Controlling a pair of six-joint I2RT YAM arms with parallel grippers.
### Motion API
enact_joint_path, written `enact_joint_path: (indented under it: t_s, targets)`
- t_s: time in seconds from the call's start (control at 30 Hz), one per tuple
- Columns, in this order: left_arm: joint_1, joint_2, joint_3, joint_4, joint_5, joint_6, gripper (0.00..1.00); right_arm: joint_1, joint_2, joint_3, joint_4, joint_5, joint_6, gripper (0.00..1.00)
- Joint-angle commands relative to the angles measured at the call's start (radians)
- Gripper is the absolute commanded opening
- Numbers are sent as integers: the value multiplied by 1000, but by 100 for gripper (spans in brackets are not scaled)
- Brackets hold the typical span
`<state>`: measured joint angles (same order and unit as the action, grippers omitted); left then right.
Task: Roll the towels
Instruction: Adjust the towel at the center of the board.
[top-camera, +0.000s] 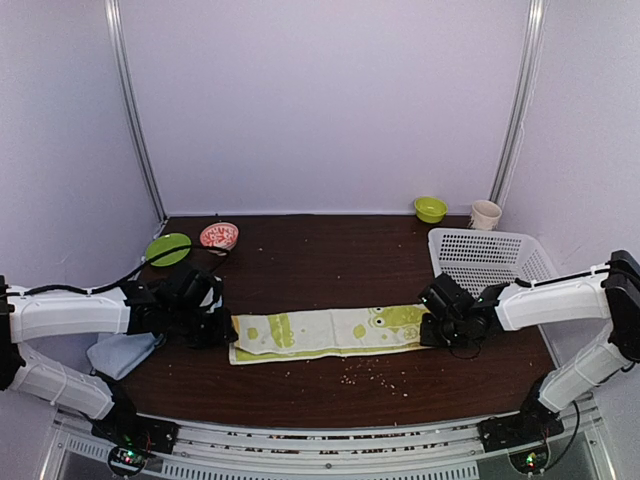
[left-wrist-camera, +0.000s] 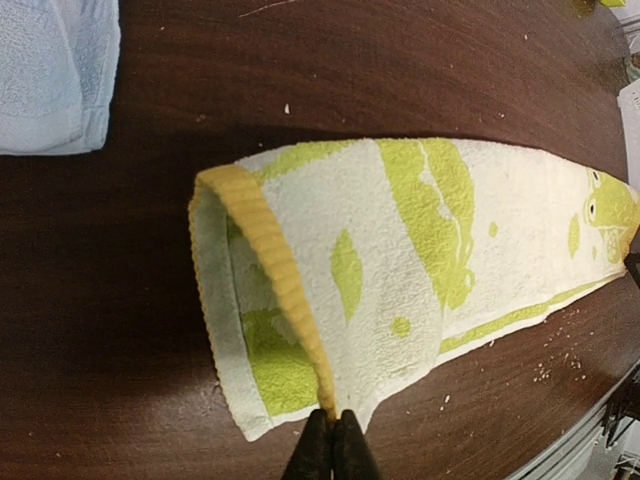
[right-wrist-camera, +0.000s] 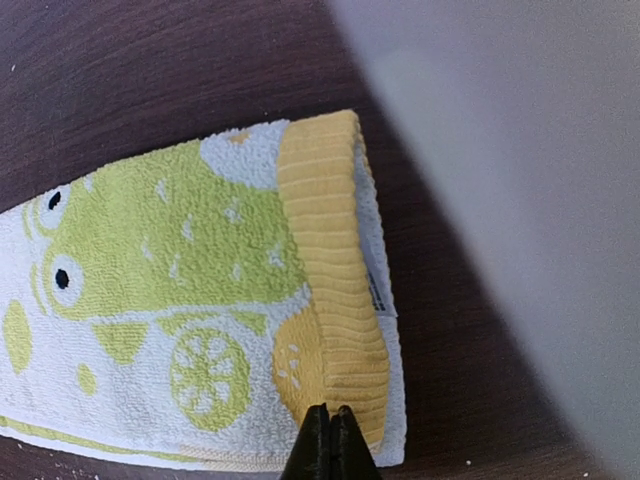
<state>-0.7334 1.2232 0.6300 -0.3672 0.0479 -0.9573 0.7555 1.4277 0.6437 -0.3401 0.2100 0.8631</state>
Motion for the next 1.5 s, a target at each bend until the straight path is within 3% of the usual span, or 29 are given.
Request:
enact_joint_path:
  t_s: [0.0,0.6,0.77,0.87,1.2,1.47]
  targets:
    - [-8,-16,-4,30,2,-2,0,-3,-41,7,-41,12,-12,0]
    - [-18,-19,17,17,1,5,0,-1,-101,41,-113,-4,-62,0]
    - [-19,-9,17,17,1,5,0,-1,-70,11,-67,-31,-35,28]
    - [-20,-7,18,17,0,6,0,-1,-43,2,-41,-26,-16,32]
    - [-21,-35,-13,16,-11,0,0,-1,51,3,-4,-43,-9,27]
    - [-20,-39,-18,18,-13,0,0,-1,52,-13,0,-54,-6,7]
